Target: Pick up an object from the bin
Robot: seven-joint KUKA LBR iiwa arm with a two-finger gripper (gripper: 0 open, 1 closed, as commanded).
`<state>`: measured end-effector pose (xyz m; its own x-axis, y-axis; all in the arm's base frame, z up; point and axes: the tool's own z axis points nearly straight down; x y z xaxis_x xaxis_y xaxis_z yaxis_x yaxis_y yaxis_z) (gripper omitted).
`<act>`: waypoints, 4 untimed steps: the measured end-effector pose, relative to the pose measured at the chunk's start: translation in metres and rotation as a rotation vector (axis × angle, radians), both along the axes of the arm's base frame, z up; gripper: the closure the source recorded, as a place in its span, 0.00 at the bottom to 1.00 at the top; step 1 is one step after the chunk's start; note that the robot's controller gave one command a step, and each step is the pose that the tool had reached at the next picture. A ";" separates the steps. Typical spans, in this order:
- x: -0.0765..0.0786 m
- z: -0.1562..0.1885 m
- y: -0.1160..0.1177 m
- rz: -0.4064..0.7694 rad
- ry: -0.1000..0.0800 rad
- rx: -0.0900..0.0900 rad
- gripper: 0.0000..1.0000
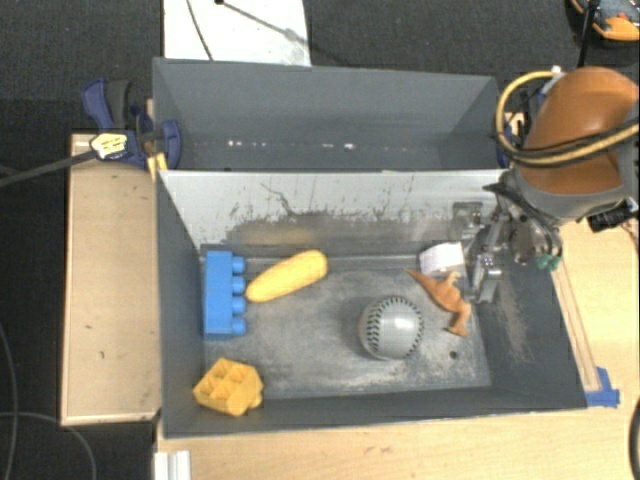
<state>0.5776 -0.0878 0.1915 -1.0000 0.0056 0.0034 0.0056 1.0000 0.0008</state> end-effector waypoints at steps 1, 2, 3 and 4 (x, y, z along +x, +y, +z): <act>0.001 0.005 0.000 0.003 -0.007 -0.001 0.00; -0.014 -0.051 -0.014 -0.099 -0.010 -0.001 0.00; -0.022 -0.073 -0.017 -0.147 -0.003 0.000 0.00; -0.023 -0.067 -0.020 -0.447 -0.009 -0.001 0.00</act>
Offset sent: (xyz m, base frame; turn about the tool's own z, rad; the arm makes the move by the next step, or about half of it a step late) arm -0.0341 -0.0320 -0.1215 0.2247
